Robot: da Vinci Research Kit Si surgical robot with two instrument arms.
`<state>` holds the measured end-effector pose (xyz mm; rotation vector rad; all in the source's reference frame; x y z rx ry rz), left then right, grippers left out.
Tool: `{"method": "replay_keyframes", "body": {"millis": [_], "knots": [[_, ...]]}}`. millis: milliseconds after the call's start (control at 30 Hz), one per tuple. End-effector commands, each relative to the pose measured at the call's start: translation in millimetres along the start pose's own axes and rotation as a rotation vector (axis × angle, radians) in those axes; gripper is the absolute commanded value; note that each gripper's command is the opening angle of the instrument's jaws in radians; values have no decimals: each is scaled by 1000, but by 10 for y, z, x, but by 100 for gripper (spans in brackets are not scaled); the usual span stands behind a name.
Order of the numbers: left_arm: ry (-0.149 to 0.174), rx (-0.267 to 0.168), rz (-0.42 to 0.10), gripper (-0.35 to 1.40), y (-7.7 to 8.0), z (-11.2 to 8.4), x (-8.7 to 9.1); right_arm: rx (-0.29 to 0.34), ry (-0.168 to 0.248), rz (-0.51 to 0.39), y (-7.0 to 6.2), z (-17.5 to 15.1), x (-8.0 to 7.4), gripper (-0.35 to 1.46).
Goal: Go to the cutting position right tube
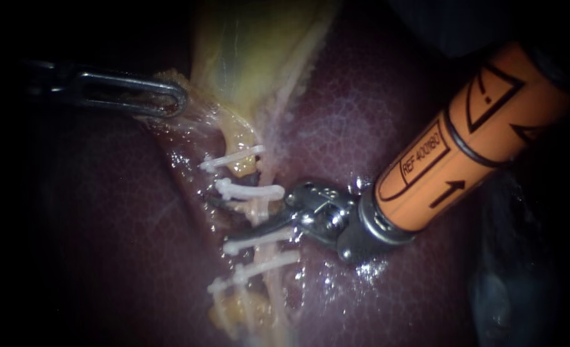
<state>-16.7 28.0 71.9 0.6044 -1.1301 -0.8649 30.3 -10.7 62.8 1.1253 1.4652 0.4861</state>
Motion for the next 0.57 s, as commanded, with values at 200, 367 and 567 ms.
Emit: {"method": "replay_keyframes", "body": {"millis": [200, 367, 567], "knots": [[0, 0, 0, -35, 0, 0, 0, 10, -5, -1, 2, -1, 0, 113], [0, 0, 0, -35, 0, 1, 0, 10, -5, -1, 2, -1, 0, 113], [0, 0, 0, -35, 0, 1, 0, 10, -6, -1, 3, -1, -1, 115]]}}
